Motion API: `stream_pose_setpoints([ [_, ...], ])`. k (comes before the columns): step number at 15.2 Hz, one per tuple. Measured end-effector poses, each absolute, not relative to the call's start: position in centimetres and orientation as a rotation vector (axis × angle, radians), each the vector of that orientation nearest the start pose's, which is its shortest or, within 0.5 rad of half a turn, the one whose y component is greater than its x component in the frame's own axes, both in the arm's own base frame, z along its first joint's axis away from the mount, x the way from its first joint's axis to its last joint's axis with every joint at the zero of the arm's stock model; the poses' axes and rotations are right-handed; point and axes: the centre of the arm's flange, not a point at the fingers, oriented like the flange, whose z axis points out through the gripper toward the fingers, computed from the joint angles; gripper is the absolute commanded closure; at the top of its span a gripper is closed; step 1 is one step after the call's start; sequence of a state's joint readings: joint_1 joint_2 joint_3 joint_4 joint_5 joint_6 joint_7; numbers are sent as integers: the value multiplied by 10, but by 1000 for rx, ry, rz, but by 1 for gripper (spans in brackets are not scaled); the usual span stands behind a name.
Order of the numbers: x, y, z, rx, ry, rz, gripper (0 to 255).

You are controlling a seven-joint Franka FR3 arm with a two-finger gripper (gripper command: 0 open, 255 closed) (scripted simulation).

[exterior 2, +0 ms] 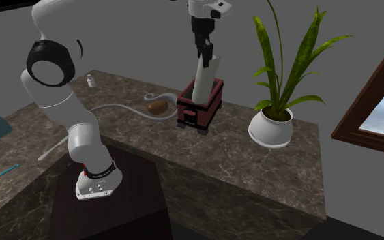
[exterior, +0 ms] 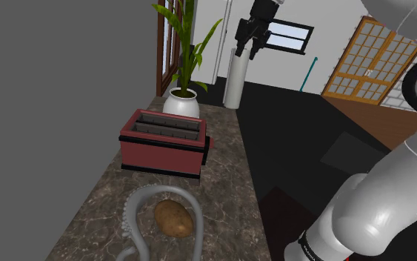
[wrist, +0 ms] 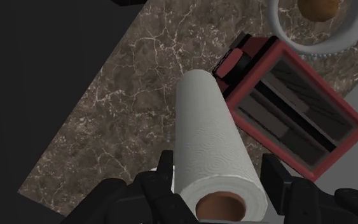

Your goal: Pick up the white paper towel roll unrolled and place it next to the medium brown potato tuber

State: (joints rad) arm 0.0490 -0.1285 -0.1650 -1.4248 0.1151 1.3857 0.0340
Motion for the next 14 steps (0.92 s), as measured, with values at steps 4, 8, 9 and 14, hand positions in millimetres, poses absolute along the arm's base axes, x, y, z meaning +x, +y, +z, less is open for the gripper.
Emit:
stream_pose_setpoints([
  [4,449,-9,739,-3004,185,-141,255],
  [8,413,30,740,-3004,185,-141,255],
  [9,407,38,740,-3004,185,-141,255],
  [14,364,88,741,-3004,185,-142,255],
])
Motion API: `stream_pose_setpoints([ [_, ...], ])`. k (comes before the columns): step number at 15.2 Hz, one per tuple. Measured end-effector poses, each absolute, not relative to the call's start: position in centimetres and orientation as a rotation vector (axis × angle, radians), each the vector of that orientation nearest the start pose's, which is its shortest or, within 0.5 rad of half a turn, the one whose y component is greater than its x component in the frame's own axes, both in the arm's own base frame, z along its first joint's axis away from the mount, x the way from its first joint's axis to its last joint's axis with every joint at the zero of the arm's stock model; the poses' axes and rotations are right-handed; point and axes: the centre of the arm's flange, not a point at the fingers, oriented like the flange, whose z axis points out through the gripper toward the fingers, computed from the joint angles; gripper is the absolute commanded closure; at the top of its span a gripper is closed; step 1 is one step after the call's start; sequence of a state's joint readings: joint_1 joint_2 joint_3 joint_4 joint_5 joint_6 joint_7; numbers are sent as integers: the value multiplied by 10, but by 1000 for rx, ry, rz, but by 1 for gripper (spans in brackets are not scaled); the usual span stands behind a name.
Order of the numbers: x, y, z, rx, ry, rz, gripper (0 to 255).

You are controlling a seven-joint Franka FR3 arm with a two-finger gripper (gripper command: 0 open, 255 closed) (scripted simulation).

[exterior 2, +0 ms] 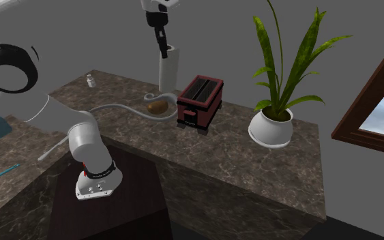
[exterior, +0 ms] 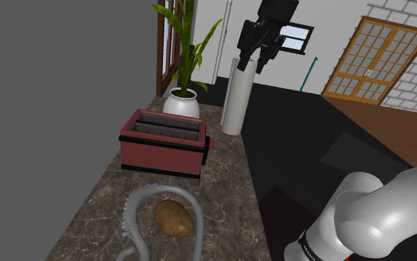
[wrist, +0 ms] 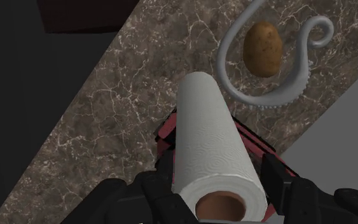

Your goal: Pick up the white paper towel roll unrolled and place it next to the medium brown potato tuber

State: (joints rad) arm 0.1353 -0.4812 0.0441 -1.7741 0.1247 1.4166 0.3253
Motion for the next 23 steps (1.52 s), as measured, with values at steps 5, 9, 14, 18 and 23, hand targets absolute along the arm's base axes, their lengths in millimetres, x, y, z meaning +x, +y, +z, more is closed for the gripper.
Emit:
stream_pose_setpoints([
  [5,322,141,741,-3004,185,-141,255],
  [9,308,155,729,-3004,186,-141,255],
  [14,308,155,704,-3004,187,-140,255],
  [18,307,156,683,-3004,187,-140,255],
  [23,307,156,657,-3004,187,-140,255],
])
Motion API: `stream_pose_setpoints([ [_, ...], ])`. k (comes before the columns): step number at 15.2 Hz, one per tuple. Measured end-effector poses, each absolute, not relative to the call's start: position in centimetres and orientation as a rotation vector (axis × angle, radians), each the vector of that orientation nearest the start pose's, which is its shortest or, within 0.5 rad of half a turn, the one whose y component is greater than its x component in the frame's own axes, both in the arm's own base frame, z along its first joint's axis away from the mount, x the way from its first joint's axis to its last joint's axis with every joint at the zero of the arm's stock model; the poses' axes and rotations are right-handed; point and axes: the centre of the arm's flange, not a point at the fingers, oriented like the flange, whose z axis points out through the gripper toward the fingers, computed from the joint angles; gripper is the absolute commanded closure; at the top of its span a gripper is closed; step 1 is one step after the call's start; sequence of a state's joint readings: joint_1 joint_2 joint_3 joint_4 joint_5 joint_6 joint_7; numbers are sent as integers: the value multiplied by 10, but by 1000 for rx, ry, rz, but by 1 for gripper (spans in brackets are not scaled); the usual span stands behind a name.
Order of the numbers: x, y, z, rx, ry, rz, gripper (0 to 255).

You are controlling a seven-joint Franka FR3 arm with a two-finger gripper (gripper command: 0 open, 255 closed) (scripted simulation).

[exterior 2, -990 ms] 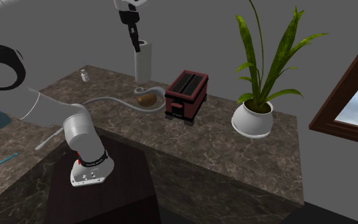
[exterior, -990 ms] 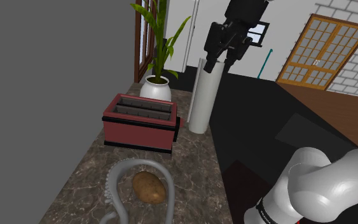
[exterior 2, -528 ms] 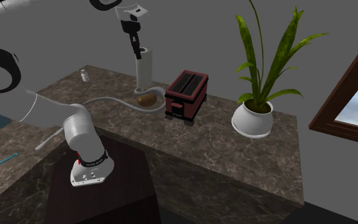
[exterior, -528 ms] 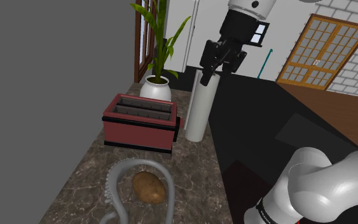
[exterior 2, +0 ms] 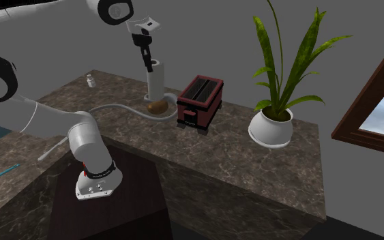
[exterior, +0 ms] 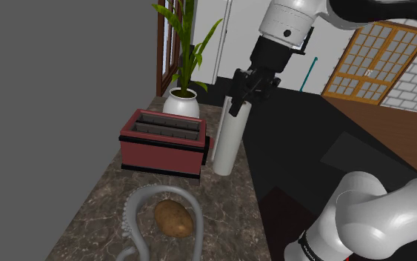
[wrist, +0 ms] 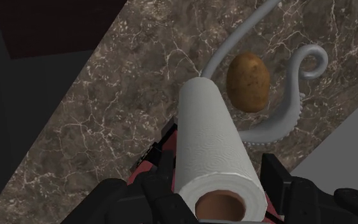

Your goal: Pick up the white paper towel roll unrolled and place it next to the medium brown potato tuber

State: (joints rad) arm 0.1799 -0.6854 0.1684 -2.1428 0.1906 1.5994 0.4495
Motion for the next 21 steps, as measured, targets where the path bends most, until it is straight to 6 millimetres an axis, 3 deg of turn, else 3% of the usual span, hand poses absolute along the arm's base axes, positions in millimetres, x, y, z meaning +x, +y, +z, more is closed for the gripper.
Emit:
stream_pose_setpoints([
  [21,308,155,545,-3005,187,-140,255],
])
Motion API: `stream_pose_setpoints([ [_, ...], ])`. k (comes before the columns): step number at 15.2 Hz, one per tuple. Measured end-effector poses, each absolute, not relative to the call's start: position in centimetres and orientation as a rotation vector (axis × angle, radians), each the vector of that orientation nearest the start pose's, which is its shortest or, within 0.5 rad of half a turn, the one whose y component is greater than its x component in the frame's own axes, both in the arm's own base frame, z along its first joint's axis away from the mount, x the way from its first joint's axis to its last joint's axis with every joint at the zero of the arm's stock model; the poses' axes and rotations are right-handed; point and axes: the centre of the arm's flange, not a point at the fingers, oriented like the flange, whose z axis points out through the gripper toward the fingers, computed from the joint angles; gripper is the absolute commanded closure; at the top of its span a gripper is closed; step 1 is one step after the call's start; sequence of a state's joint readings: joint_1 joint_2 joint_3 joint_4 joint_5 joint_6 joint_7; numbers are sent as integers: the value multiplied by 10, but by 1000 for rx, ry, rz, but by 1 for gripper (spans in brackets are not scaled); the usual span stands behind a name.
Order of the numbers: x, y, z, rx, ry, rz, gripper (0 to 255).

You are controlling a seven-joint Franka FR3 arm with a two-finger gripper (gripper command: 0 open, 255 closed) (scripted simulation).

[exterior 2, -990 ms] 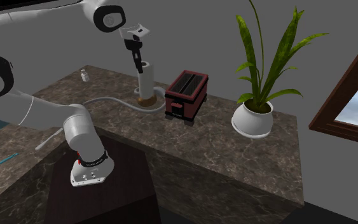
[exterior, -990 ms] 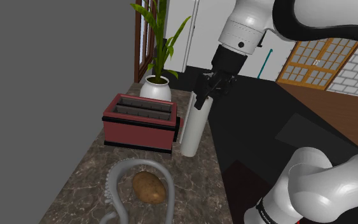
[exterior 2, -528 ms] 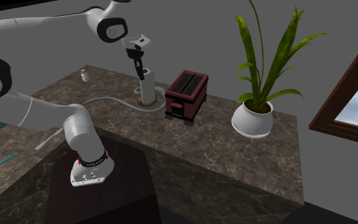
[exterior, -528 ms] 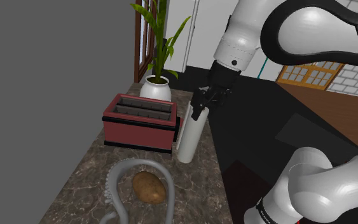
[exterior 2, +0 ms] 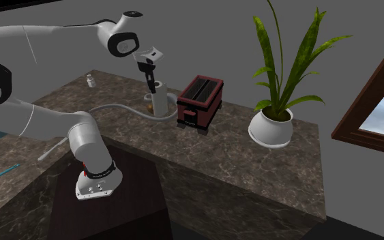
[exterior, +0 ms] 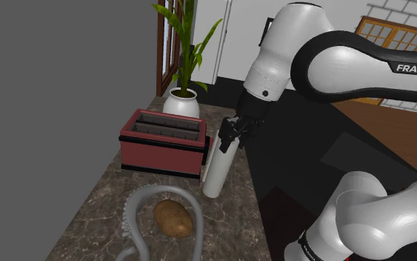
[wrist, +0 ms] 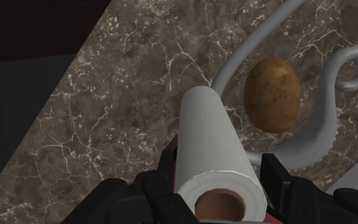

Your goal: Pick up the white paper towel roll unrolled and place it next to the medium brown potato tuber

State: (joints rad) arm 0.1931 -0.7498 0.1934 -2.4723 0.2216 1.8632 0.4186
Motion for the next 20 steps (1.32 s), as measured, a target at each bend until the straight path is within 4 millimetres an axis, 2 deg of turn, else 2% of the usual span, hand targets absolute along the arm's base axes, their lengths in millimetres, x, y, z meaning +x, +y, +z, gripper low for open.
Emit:
stream_pose_setpoints([
  [14,308,155,474,-3002,187,-148,255],
  [20,308,156,470,-3000,187,-154,255],
])
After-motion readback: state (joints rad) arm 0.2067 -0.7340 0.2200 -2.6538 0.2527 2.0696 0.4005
